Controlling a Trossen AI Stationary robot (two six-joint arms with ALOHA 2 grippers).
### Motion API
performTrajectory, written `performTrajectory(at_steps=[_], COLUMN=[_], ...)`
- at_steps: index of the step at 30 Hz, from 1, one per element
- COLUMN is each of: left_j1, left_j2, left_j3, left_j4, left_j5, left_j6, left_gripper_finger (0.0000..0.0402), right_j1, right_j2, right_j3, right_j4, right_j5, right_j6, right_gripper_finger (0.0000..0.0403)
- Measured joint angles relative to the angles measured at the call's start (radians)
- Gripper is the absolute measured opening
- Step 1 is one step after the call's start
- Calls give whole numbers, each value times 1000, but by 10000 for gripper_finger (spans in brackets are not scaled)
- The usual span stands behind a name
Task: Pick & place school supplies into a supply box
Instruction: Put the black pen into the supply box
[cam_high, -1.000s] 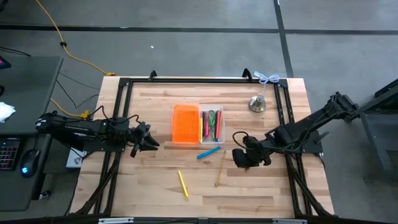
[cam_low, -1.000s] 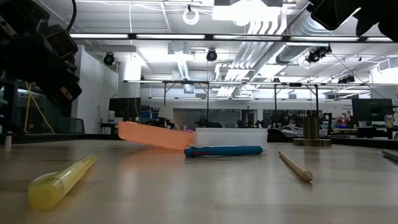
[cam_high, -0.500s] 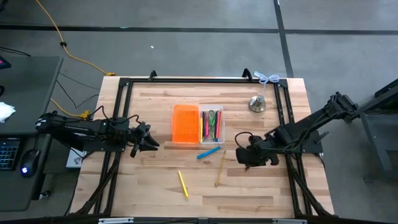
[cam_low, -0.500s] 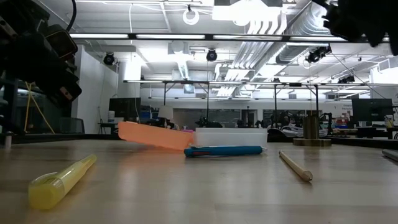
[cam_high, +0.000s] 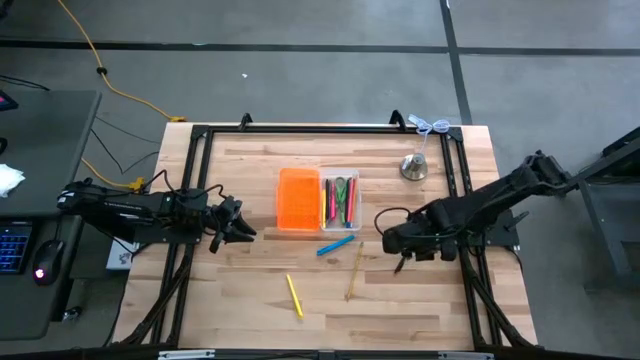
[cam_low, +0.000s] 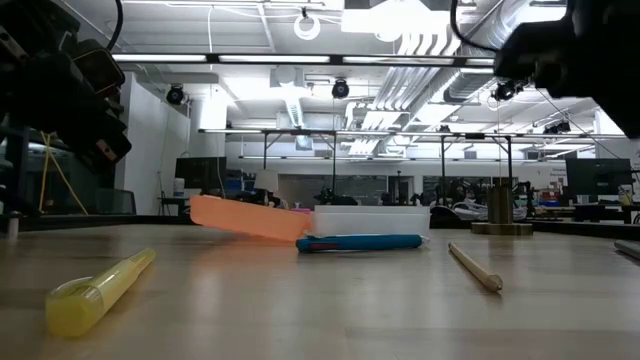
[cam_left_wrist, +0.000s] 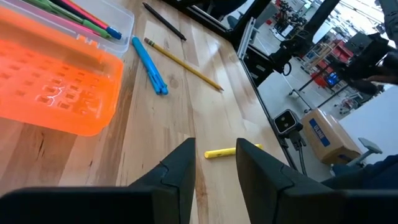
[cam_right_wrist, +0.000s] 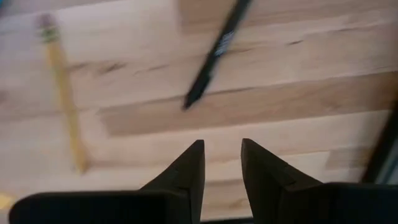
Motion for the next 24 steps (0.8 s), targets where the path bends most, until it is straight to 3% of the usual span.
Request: performTrajectory(at_steps=[9,24], left_j1=[0,0], left_j2=[0,0], left_j3=[0,0], left_j4=[0,0], left_j5=[-7,4], left_j6=[2,2], left_gripper_finger=[145,145], right_j1=[-27,-91], right_j2=[139,242], right_j3=[0,0], right_j4=[2,-64], right_j5=[6,85], right_j6=[-21,-22], right_gripper_finger=[83,83])
